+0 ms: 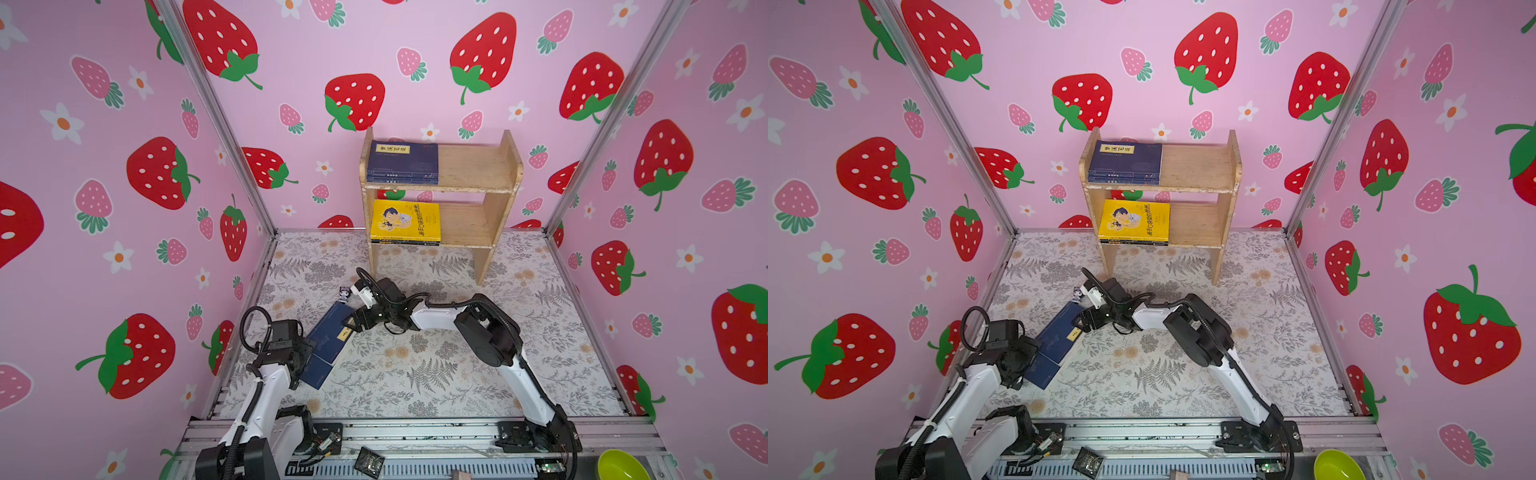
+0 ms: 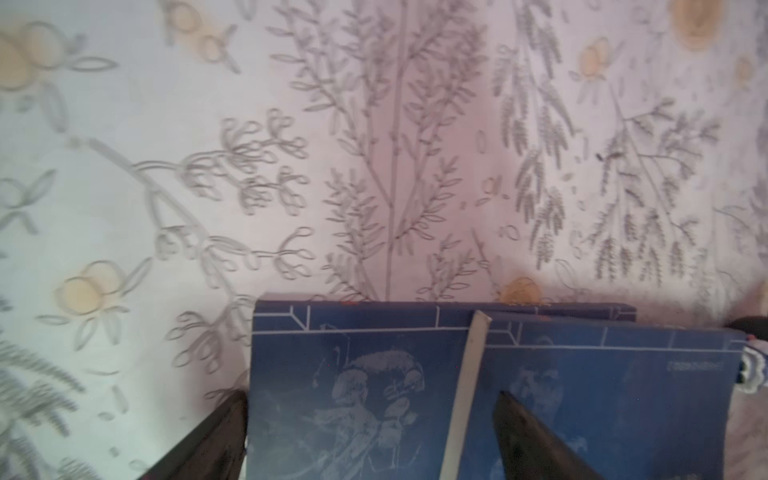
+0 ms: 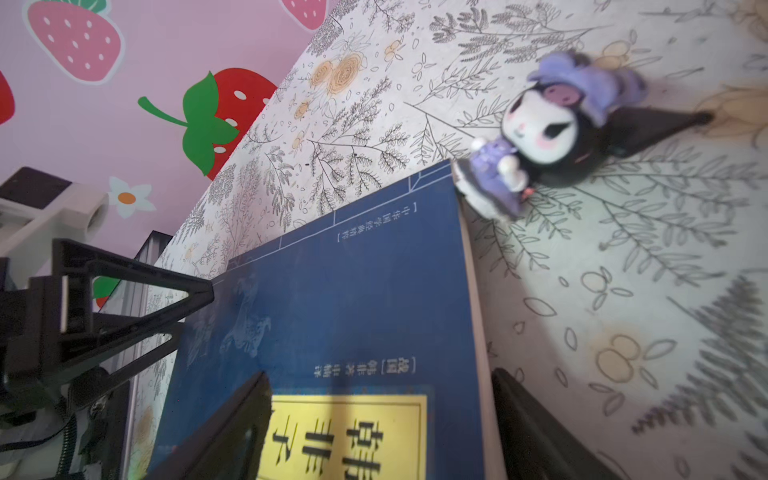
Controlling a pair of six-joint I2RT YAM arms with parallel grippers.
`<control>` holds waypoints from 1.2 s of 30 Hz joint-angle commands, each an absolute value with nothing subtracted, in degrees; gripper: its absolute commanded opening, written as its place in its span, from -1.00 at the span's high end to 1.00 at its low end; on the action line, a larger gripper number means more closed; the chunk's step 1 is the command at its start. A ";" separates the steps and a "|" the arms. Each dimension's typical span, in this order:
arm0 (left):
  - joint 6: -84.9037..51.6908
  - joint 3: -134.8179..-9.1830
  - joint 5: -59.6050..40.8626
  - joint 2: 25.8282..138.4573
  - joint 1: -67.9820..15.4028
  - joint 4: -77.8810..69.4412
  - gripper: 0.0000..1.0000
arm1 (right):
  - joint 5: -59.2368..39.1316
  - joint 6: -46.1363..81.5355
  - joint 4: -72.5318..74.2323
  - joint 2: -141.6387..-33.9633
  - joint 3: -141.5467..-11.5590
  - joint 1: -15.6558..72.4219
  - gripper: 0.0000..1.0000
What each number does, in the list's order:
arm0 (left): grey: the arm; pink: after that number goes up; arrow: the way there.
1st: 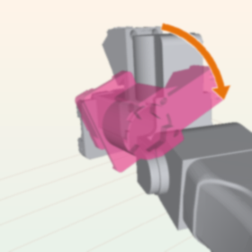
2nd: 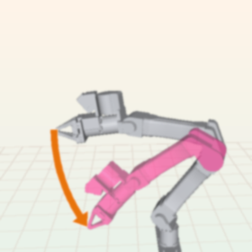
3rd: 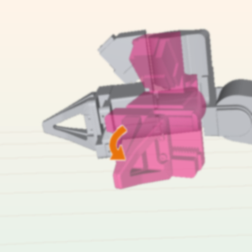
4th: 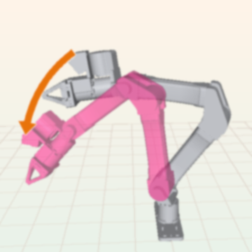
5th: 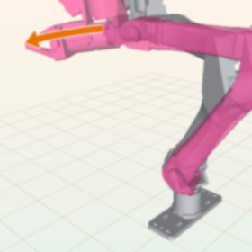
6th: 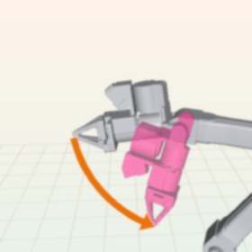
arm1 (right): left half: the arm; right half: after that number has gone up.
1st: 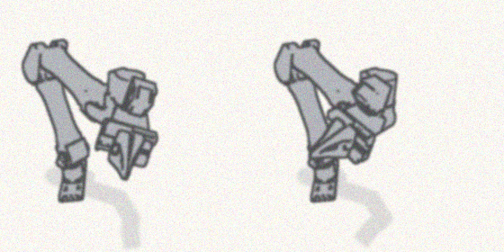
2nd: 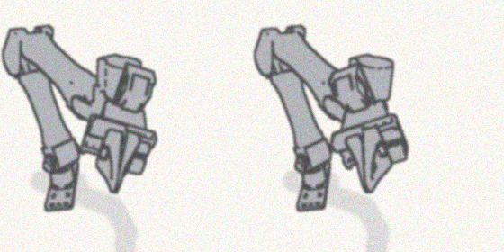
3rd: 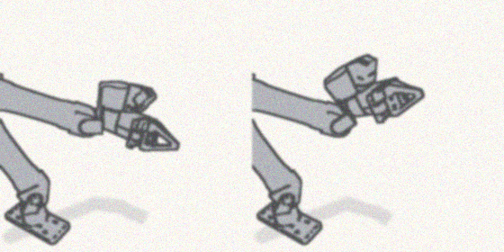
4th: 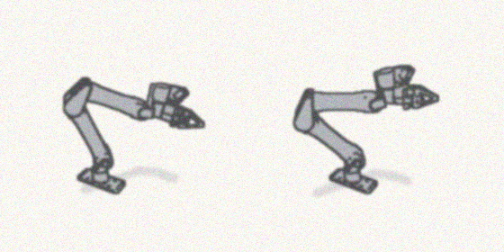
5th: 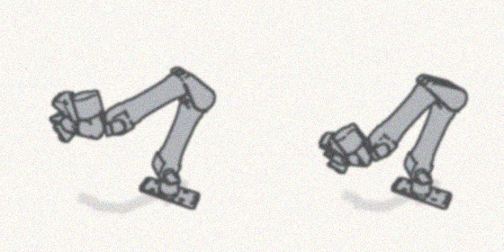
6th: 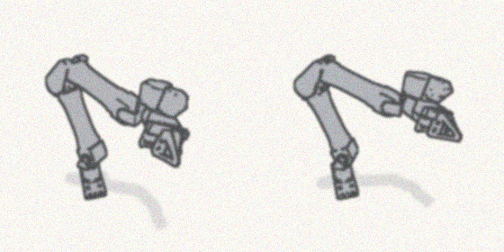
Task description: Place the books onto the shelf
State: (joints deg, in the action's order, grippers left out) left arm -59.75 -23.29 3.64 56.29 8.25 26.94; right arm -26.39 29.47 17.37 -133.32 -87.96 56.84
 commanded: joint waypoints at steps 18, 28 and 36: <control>-69.98 -38.37 0.32 83.63 -40.14 13.88 -0.84 | -10.18 24.61 11.70 -102.91 -49.36 46.85 -0.49; -63.31 -50.19 4.64 89.45 -47.47 20.81 -0.85 | -6.74 21.54 6.80 -91.82 -44.76 35.78 -0.59; -39.60 -56.07 14.67 81.45 -43.28 25.98 -0.93 | -11.56 35.52 6.11 -86.49 -44.23 35.33 -0.64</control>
